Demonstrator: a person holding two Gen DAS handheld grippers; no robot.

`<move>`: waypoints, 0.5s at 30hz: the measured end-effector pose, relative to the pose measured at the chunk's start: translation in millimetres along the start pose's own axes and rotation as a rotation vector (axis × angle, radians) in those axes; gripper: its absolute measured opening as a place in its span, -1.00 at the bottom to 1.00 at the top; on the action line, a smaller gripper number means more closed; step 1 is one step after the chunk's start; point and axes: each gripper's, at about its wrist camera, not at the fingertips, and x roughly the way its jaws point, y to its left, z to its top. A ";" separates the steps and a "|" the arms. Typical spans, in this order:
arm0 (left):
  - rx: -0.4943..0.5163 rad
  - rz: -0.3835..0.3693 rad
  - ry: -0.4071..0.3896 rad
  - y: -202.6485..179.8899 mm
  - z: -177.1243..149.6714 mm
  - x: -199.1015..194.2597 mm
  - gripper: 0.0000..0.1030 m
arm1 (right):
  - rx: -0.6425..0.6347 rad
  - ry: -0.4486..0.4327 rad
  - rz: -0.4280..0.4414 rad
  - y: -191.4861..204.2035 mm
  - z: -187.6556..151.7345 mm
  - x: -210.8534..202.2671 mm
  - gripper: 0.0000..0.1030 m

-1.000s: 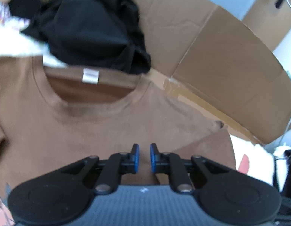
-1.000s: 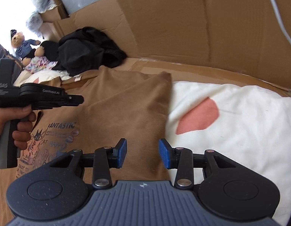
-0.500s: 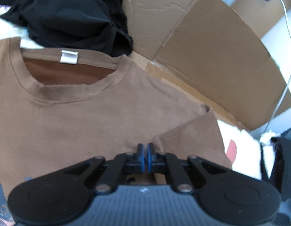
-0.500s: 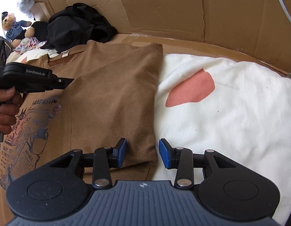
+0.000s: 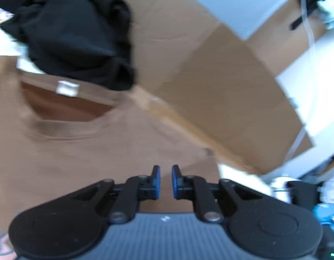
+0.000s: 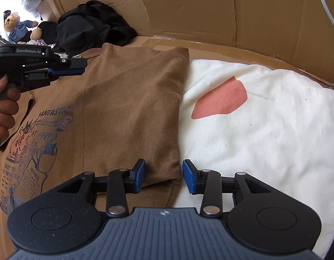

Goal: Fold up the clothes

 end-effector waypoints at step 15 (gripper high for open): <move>0.127 0.124 0.071 2.5 -13.0 15.6 -0.74 | -0.022 -0.042 0.010 11.3 10.4 0.5 -0.17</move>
